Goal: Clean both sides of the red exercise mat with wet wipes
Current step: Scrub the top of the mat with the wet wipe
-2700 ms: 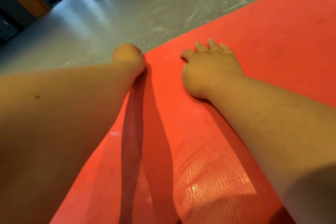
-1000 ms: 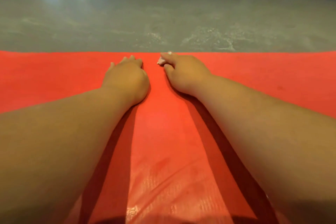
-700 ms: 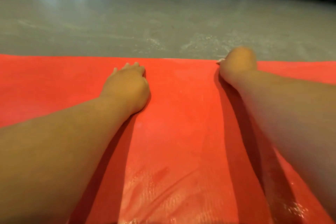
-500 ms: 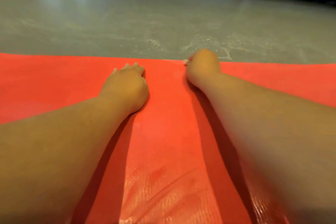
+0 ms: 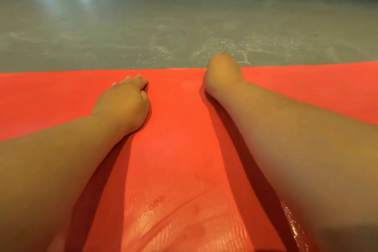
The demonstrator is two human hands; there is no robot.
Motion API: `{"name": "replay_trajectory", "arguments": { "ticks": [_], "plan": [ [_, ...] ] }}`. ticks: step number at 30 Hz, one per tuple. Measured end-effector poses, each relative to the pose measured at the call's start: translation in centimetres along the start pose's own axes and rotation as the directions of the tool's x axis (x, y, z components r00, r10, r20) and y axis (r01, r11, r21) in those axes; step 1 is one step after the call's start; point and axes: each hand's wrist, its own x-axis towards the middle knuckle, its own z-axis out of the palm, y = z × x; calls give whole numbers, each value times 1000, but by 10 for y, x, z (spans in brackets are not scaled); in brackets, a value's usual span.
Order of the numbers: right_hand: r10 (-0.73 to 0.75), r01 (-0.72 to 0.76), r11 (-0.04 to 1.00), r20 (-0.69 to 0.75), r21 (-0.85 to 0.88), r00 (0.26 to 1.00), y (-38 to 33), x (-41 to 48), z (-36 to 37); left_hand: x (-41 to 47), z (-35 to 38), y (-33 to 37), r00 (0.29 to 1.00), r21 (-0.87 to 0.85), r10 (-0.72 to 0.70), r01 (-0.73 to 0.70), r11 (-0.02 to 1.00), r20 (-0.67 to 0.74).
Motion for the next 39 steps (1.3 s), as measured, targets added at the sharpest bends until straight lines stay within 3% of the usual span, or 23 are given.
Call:
{"name": "replay_trajectory", "arguments": {
  "ticks": [3,5,8,10,11,12,15,17,19,21,23,25,26,30,32,34,36,37,39],
  "plan": [
    [-316,312,946,31,91,948,-51,-9,14,0,-2,0,1000,3,3,-3,1000,-22],
    [-373,369,926,38,76,927,-44,-10,13,1,-2,0,999,-1,3,-3,1000,-50],
    [-54,54,998,5,-39,999,31,6,5,3,-1,-1,997,-1,18,-18,1000,-72],
    [184,-189,975,-53,-119,981,78,0,-7,3,-1,0,996,-1,21,-21,1000,-83],
    [218,-224,966,-59,-131,974,84,-6,-9,2,-3,1,995,2,27,-27,1000,-98],
    [188,-196,974,-71,-117,980,78,-11,-8,0,-6,4,991,7,38,-37,999,-125],
    [-100,101,995,-90,5,991,9,-34,8,-9,-13,11,986,24,53,-50,998,-155],
    [-346,352,935,-96,50,933,-39,-59,15,-14,-16,13,992,46,51,-46,998,-115],
    [-480,480,874,-25,78,877,-46,-65,13,-19,-18,14,997,72,56,-52,996,-59],
    [-388,388,922,43,-4,921,-11,-51,1,-32,-22,10,996,149,91,-87,985,-16],
    [-67,72,994,73,-77,995,37,-44,-26,-50,-28,13,985,226,170,-171,959,23],
    [158,-138,978,119,-158,980,70,-54,-42,-61,-30,16,978,255,198,-210,944,71],
    [160,-140,977,118,-162,980,69,-60,-41,-62,-32,18,978,273,185,-205,940,99],
    [-195,196,981,75,3,978,7,-93,-8,-63,-43,33,967,383,141,-215,898,213],
    [-451,448,892,53,54,891,-21,-126,-9,-74,-51,39,953,448,163,-266,853,255],
    [-526,518,849,76,104,847,-10,-136,-18,-89,-59,44,934,477,206,-330,815,293],
    [-360,360,933,117,23,926,33,-123,-26,-104,-64,44,912,455,220,-367,811,345],
    [-191,201,978,140,-61,972,60,-117,-34,-113,-65,43,900,437,214,-378,816,380],
    [139,-110,977,156,-182,978,106,-121,-50,-125,-63,44,876,399,203,-391,830,437]
  ]
}}
